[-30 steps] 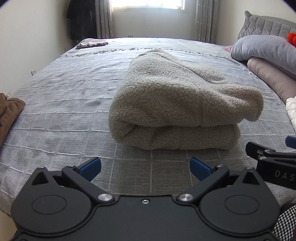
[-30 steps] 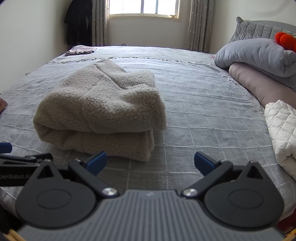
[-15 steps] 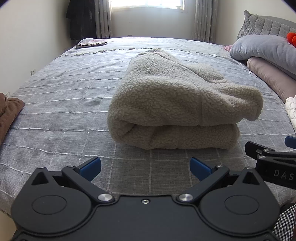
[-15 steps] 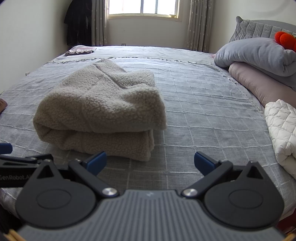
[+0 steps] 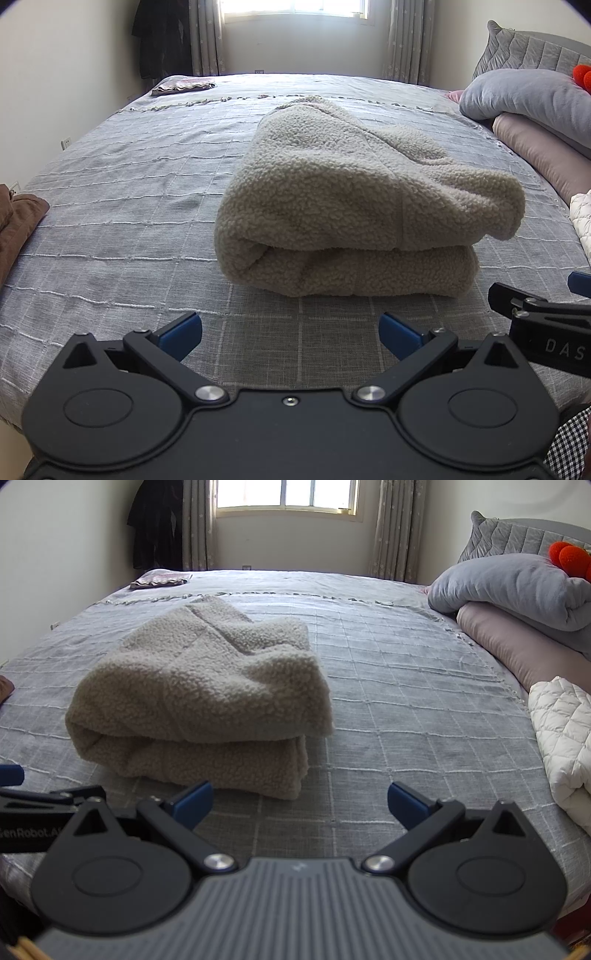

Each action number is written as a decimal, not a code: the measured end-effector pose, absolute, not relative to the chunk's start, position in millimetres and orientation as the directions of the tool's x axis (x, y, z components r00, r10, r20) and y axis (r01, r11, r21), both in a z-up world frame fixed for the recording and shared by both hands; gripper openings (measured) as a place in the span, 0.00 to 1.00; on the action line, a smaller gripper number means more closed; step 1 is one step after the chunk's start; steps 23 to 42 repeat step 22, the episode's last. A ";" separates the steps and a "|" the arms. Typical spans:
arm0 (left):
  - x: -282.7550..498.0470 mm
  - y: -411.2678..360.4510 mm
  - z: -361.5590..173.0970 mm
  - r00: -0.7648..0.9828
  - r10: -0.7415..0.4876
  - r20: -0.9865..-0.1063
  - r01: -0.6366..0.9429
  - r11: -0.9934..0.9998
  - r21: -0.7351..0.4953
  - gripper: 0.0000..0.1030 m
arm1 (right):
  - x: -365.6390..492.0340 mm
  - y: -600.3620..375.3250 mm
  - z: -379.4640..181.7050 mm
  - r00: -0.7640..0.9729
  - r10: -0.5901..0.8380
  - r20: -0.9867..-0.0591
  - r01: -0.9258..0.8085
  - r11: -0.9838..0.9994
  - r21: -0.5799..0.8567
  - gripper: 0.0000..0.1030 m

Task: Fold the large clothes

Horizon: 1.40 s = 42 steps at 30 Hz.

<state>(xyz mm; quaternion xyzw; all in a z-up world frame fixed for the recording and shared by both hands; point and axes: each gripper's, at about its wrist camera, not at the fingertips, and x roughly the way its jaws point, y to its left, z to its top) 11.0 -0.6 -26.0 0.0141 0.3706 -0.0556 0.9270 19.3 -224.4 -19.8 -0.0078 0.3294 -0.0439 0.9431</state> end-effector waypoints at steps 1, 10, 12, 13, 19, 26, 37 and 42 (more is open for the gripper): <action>11.1 -0.4 -26.1 0.719 -0.093 -0.689 0.114 0.993 -0.016 1.00 | 19.5 -224.6 -20.3 0.779 -0.087 -0.621 0.078 0.996 -0.043 1.00; 11.4 0.0 -27.1 0.718 -0.095 -0.690 0.114 0.993 -0.017 1.00 | 18.9 -225.3 -23.5 0.776 -0.087 -0.625 0.079 0.996 -0.041 1.00; 11.7 0.4 -28.7 0.715 -0.095 -0.692 0.113 0.993 -0.020 1.00 | 19.1 -225.7 -24.1 0.775 -0.087 -0.626 0.079 0.996 -0.040 1.00; 11.7 0.2 -29.4 0.714 -0.095 -0.694 0.113 0.993 -0.020 1.00 | 19.2 -225.8 -24.4 0.775 -0.087 -0.626 0.080 0.996 -0.040 1.00; 14.6 2.5 -33.7 0.707 -0.095 -0.701 0.109 0.994 -0.024 1.00 | 21.1 -225.6 -27.8 0.770 -0.086 -0.632 0.081 0.996 -0.037 1.00; 17.5 6.9 -35.8 0.705 -0.093 -0.703 0.097 0.995 -0.035 1.00 | 23.8 -224.8 -30.4 0.767 -0.081 -0.637 0.078 0.996 -0.033 1.00; 17.5 6.9 -35.8 0.705 -0.093 -0.703 0.097 0.995 -0.035 1.00 | 23.8 -224.8 -30.4 0.767 -0.081 -0.637 0.078 0.996 -0.033 1.00; 17.5 6.9 -35.8 0.705 -0.093 -0.703 0.097 0.995 -0.035 1.00 | 23.8 -224.8 -30.4 0.767 -0.081 -0.637 0.078 0.996 -0.033 1.00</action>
